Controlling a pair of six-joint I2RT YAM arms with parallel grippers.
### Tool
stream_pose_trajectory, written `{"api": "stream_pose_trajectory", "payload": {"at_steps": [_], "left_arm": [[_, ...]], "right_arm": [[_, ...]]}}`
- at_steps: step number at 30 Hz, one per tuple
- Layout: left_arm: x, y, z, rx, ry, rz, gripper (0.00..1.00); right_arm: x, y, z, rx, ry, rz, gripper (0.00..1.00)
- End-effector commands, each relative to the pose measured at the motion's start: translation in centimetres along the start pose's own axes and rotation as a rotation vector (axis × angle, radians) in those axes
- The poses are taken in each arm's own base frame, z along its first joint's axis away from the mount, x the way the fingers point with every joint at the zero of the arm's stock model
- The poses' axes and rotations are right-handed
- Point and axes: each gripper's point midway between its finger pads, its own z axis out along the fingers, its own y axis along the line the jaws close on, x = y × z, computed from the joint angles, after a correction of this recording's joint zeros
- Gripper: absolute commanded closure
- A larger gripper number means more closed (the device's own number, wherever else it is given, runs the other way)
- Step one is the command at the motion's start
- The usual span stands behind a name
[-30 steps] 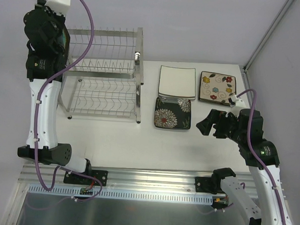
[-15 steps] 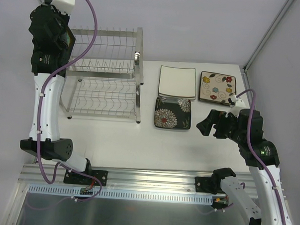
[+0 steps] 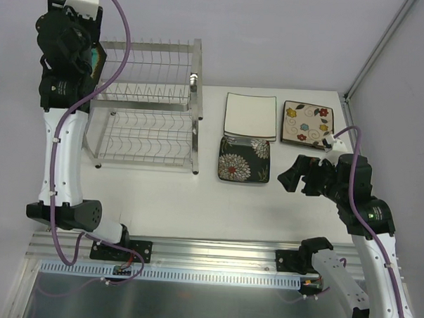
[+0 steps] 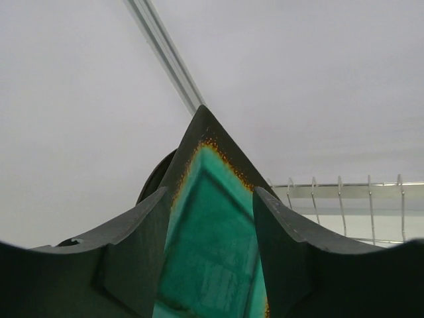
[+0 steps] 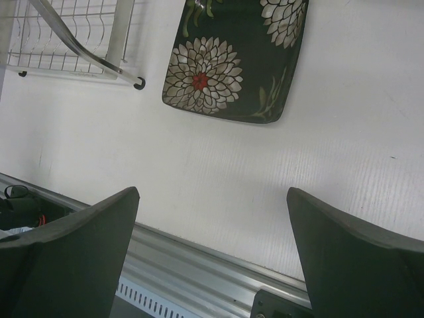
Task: Load the plates into the dish rack
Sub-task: Insert the plate into the dish rack, then grab a plate with the right arm
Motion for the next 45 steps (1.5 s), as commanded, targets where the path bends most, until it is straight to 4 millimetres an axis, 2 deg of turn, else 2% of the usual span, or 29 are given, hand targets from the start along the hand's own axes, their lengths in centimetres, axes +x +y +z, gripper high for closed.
{"api": "stream_pose_trajectory", "payload": {"at_steps": [1,10,13,16,18,19,20,22,26,28,30,31,32,34,35,38,40,41,44,45], "left_arm": [[-5.1,2.8,-3.0,-0.027,-0.154,-0.119,0.46],[-7.0,2.8,-5.3,0.027,-0.221,-0.222,0.23],[-7.8,2.6,-6.8,0.065,-0.25,-0.29,0.19],[-8.2,2.3,-8.7,0.105,-0.27,-0.386,0.13],[-8.2,1.7,-10.5,0.148,-0.276,-0.457,0.07],[-8.7,2.1,-12.0,0.16,-0.296,-0.504,0.05],[-7.5,1.0,-12.1,0.189,-0.269,-0.52,0.03],[-7.0,0.2,-13.3,0.234,-0.262,-0.56,0.01],[-4.7,-1.7,-17.4,0.327,-0.23,-0.652,0.01],[-3.6,-2.5,-18.8,0.362,-0.211,-0.677,0.01],[-1.8,-3.5,-20.8,0.393,-0.172,-0.725,0.01],[-1.8,-3.7,-22.5,0.428,-0.182,-0.756,0.01],[0.4,-5.3,-22.6,0.455,-0.116,-0.771,0.01],[1.5,-6.4,-24.6,0.509,-0.095,-0.813,0.01],[3.9,-8.1,-24.7,0.534,-0.03,-0.83,0.01],[8.3,-11.1,-26.4,0.591,0.095,-0.903,0.01],[10.0,-12.2,-27.6,0.615,0.134,-0.954,0.01],[12.0,-13.6,-27.9,0.632,0.19,-0.965,0.01],[14.9,-15.1,-28.9,0.641,0.261,-0.978,0.01],[16.2,-15.7,-29.3,0.64,0.296,-0.978,0.01]], "right_arm": [[-1.3,0.6,-0.9,-0.016,-0.046,-0.036,0.01],[-1.3,0.8,-1.3,-0.021,-0.06,-0.037,0.01],[-1.5,0.8,-1.6,-0.02,-0.068,-0.039,0.0],[-1.6,1.0,-1.7,-0.023,-0.072,-0.036,0.0],[-1.7,1.0,-1.6,-0.024,-0.07,-0.028,0.01],[-1.6,1.1,-1.5,-0.028,-0.065,-0.024,0.01],[-1.6,1.1,-1.5,-0.032,-0.064,-0.022,0.0],[-1.7,1.2,-1.3,-0.035,-0.063,-0.01,0.0],[-1.8,1.4,-0.9,-0.037,-0.046,0.013,0.0],[-1.7,1.4,-0.6,-0.039,-0.029,0.028,0.0],[-1.6,1.5,-0.4,-0.041,-0.016,0.041,0.0],[-1.6,1.4,-0.1,-0.036,-0.005,0.054,0.0],[-1.6,1.4,0.0,-0.034,-0.001,0.067,0.0],[-1.3,1.3,0.6,-0.027,0.018,0.084,0.01],[-1.4,1.2,1.0,-0.026,0.021,0.097,0.0],[-0.9,0.7,2.4,-0.01,0.041,0.135,0.0],[-0.1,0.4,3.4,-0.004,0.073,0.159,0.0],[0.0,0.3,4.1,-0.003,0.081,0.17,0.0],[0.9,-0.8,5.8,0.033,0.099,0.223,0.02],[1.6,-1.6,6.7,0.074,0.118,0.259,0.02]]}}
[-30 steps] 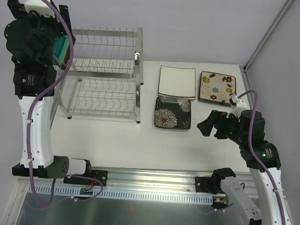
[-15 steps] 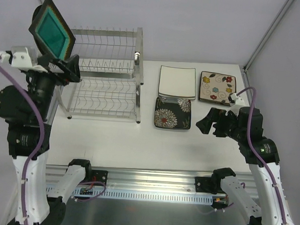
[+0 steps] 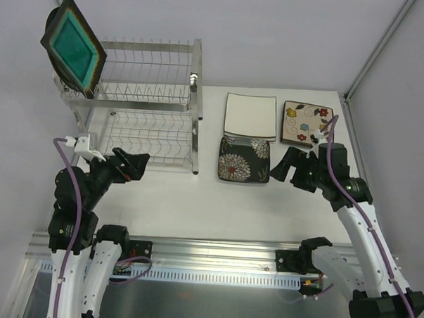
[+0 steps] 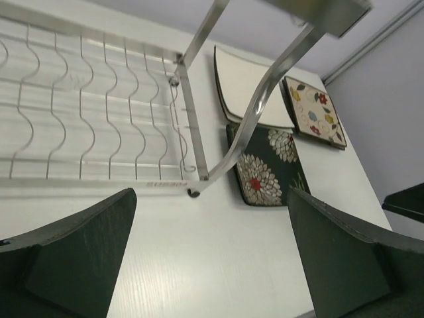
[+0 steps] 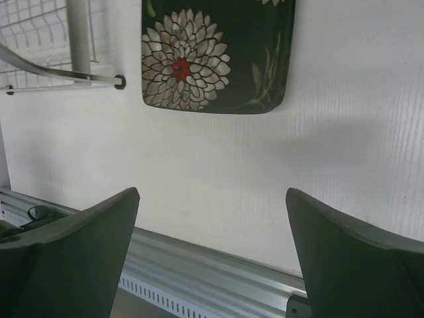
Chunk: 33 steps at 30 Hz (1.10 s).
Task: Load the plates into the dish rack
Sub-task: Grab a plate with the right arm
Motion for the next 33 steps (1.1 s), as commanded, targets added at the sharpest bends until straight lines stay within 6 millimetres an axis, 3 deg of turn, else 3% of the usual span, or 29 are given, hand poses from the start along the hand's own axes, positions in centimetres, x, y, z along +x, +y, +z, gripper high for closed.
{"api": "stream_pose_trajectory", "payload": {"at_steps": [1,6,12,15,18,33], "left_arm": [[2.6,-0.2,-0.4,0.034,0.056,-0.08,0.01],[7.4,1.6,0.5,0.016,0.166,-0.121,0.01],[11.4,2.9,0.9,0.009,0.261,-0.143,0.01],[12.9,3.3,1.0,0.004,0.304,-0.144,0.01],[13.7,3.8,1.1,-0.005,0.322,-0.133,0.01],[13.5,4.0,1.4,-0.022,0.339,-0.134,0.01]], "right_arm": [[-0.3,-0.8,2.5,0.033,-0.016,0.096,0.02],[0.6,-3.8,6.0,0.149,-0.003,0.242,0.09],[1.3,-6.9,8.8,0.263,-0.024,0.296,0.18],[1.4,-7.5,10.1,0.282,-0.018,0.31,0.23],[1.6,-7.9,10.9,0.295,-0.001,0.31,0.27],[1.5,-7.0,13.7,0.232,0.062,0.255,0.47]]}}
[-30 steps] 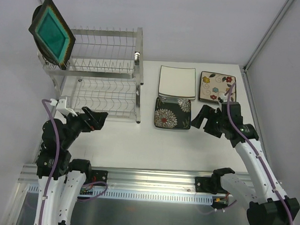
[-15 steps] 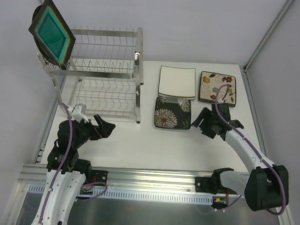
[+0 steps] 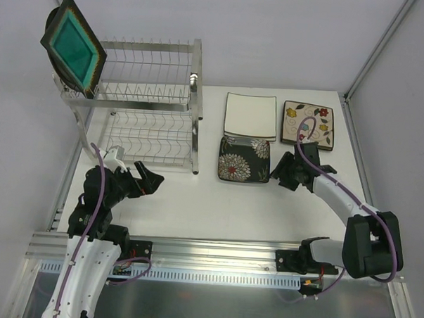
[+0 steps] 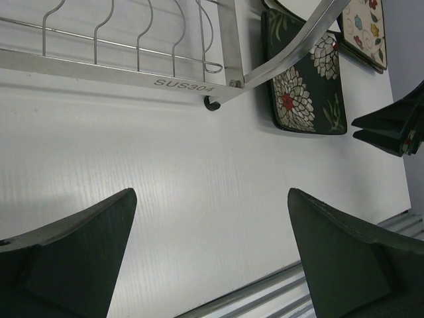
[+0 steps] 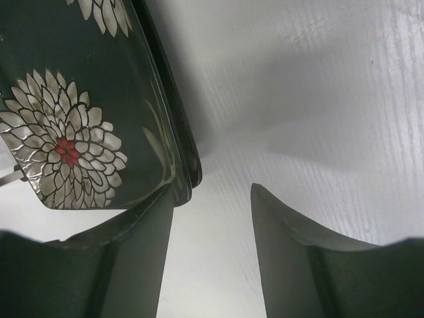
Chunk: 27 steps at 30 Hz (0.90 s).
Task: Load the plates into the dish rack
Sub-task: Grab a plate with the right arm
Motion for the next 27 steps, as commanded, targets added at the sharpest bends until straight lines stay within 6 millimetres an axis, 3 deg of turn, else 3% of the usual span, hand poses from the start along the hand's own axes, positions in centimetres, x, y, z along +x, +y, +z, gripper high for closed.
{"api": "stream_pose_trajectory", "payload": {"at_steps": [1,8,27], "left_arm": [[-0.7,-0.8,-0.3,0.03,-0.025,0.028,0.01],[-1.0,-0.6,-0.5,0.022,-0.059,0.027,0.01],[-1.0,-0.5,-0.5,0.013,-0.059,0.018,0.01]], "right_arm": [[-1.7,1.8,0.0,-0.054,-0.041,-0.028,0.48],[-1.9,2.7,0.9,-0.065,-0.016,-0.044,0.64],[-1.1,3.9,1.5,-0.074,0.008,-0.064,0.73]]}}
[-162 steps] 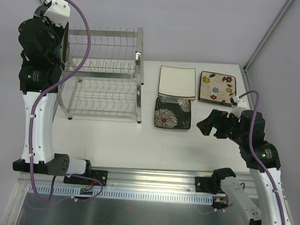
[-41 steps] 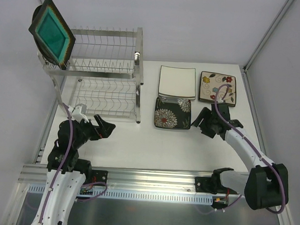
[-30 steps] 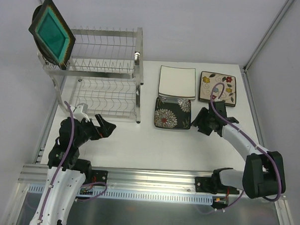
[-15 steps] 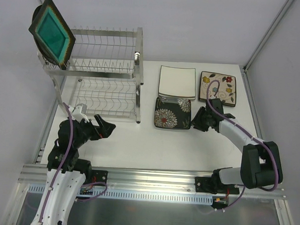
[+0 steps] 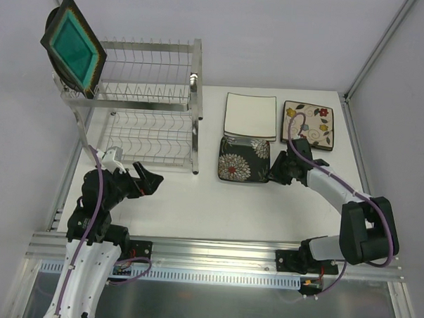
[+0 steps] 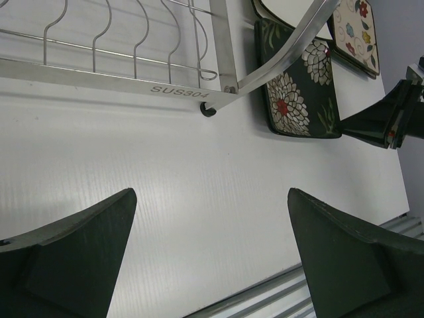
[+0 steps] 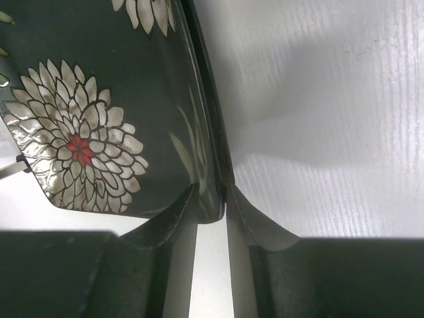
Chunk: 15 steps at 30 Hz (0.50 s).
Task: Load the plates into the dish rack
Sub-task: Grab a plate with the right arm
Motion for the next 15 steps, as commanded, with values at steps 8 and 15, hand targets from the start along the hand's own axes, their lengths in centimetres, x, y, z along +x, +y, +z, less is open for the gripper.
{"api": "stream_pose_trajectory", "payload": {"at_steps": [8,15], "left_arm": [[-0.52,0.0,0.08,-0.007,-0.022,0.005,0.01],[-0.6,-0.11,0.01,-0.002,-0.028,0.007,0.01]], "right_arm": [[-1.87,1.58,0.3,-0.016,-0.043,0.001,0.84],[-2.08,1.46,-0.23,0.006,-0.044,-0.001,0.99]]}}
